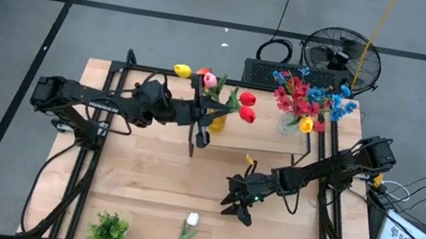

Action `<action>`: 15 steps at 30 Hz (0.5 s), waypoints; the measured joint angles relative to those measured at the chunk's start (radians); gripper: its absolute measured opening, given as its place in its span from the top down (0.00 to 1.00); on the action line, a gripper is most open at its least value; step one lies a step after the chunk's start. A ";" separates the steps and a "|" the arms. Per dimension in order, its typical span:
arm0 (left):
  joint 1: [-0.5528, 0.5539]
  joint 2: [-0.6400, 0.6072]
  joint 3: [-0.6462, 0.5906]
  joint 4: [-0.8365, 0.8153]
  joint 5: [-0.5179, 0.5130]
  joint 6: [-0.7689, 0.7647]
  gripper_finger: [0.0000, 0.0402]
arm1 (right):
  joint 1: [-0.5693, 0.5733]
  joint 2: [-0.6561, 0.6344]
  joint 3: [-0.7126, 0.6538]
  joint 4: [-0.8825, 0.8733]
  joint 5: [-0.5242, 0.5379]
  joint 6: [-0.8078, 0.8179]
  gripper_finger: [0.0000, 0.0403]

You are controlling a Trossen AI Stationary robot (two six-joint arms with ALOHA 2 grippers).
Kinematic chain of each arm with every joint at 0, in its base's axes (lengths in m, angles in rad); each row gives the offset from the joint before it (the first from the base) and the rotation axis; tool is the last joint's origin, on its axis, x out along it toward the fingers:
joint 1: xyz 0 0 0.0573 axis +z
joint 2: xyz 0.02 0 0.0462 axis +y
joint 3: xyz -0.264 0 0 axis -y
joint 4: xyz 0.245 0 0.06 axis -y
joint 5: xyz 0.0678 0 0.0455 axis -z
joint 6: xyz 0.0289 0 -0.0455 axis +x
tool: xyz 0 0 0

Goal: Pick and place flowers into a vace then onto a shelf
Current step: Put the red flower into the yellow vase

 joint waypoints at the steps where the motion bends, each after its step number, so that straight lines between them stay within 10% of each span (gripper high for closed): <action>1: -0.003 0.000 0.000 -0.011 -0.036 -0.028 0.96 | -0.002 0.000 0.000 0.000 0.000 0.000 0.58; 15: -0.127 -0.010 0.000 -0.052 -0.586 0.106 0.92 | -0.005 0.000 0.000 0.000 0.002 0.000 0.58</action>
